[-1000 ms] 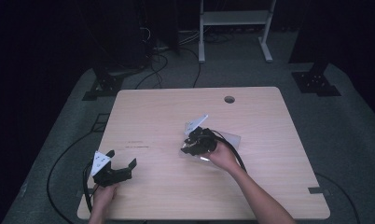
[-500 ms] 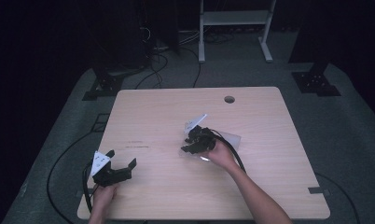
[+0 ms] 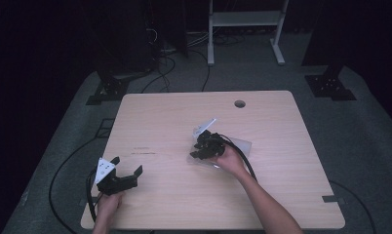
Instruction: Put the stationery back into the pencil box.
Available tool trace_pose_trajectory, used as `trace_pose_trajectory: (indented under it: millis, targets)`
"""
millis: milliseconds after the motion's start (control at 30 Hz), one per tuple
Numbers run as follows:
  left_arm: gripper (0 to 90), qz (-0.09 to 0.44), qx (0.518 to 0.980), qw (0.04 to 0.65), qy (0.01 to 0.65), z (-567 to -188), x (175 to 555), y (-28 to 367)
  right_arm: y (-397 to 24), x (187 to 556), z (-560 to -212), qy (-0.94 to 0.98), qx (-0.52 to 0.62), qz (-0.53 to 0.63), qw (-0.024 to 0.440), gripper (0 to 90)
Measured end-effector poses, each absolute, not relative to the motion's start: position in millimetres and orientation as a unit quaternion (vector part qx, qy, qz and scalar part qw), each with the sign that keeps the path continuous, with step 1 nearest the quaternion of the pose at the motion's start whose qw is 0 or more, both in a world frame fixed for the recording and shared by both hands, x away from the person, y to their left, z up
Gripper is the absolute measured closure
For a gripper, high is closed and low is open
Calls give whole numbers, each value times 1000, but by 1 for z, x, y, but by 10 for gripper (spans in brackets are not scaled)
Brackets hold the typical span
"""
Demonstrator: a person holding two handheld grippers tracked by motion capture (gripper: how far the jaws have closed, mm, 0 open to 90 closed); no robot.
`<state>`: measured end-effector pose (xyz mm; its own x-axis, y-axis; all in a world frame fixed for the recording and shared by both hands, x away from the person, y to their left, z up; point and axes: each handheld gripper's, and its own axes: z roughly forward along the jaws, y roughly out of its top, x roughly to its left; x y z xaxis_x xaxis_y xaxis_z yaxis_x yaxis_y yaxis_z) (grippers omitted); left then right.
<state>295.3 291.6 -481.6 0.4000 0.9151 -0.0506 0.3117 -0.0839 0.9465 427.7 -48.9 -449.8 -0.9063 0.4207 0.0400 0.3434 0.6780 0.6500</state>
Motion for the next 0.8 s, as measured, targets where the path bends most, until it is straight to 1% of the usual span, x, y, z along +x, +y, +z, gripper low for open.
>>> trace_pose_trajectory:
  millis: [800]
  targets:
    - [0, 302, 668, 501, 460, -482, 295, 292, -48, 437, -464, 915, 224, 332, 42, 584]
